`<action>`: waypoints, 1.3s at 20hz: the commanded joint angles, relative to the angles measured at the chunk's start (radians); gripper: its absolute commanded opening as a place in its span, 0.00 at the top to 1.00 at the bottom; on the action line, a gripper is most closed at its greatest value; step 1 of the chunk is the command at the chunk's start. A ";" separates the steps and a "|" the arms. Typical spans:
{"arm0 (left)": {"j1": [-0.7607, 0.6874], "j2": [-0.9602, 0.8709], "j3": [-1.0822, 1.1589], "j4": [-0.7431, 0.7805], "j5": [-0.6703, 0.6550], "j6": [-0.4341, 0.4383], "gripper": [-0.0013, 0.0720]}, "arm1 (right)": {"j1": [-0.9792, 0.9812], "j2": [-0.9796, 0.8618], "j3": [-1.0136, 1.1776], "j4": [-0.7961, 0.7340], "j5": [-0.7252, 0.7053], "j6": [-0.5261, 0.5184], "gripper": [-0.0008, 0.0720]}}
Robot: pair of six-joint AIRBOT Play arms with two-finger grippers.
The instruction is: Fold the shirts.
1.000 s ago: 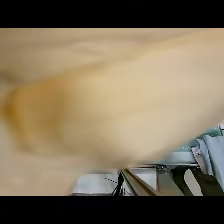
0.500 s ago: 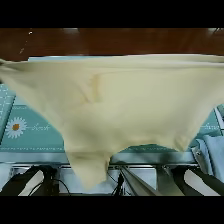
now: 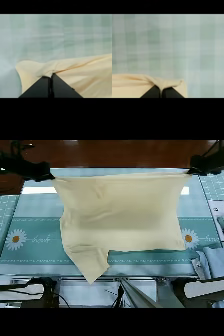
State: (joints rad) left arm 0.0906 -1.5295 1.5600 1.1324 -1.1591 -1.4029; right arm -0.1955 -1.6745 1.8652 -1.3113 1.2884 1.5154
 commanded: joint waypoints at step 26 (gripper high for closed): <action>-0.069 -0.275 0.025 -0.040 -0.258 -0.060 0.58 | 0.021 -0.203 0.001 -0.111 0.288 0.013 0.64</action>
State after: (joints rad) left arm 0.0269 -1.7924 1.5841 1.0927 -1.3876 -1.4387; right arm -0.1757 -1.8694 1.8660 -1.4326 1.5108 1.5398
